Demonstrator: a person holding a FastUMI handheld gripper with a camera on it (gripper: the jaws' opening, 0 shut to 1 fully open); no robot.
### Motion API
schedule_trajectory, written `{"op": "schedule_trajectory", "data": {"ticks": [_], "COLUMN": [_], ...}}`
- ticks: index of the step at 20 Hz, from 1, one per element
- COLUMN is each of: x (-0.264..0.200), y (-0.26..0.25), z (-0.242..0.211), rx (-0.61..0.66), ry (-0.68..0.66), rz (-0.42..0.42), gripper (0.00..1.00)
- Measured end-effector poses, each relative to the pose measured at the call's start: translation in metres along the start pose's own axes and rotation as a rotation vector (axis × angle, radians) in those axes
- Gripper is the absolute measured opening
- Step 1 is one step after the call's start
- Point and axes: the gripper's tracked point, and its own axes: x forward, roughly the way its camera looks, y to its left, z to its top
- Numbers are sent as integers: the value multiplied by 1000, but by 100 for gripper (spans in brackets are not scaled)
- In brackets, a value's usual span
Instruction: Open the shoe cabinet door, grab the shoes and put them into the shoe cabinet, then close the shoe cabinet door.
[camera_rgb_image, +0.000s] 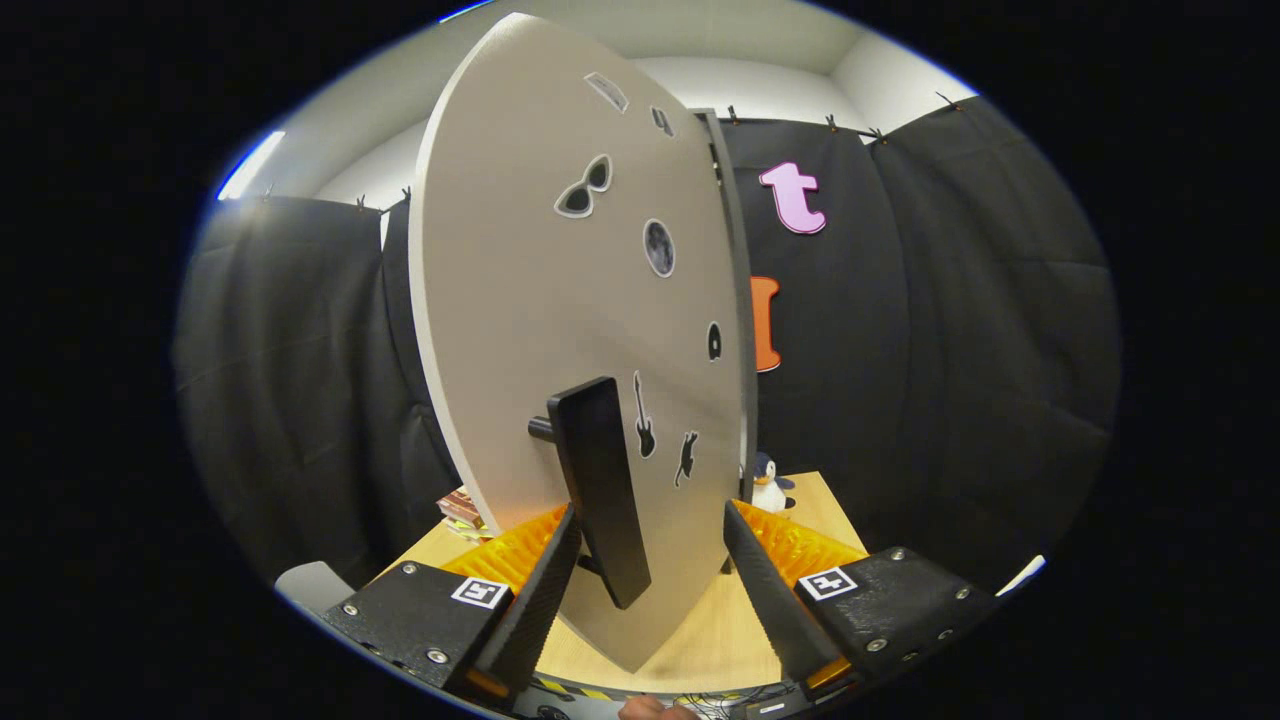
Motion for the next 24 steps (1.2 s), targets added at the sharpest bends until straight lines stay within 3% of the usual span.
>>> {"op": "schedule_trajectory", "data": {"ticks": [15,24], "x": [115,152], "y": [130,139], "z": [-7,1], "rx": [-9,-2], "ry": [25,15], "rz": [-44,-35], "gripper": [92,91]}}
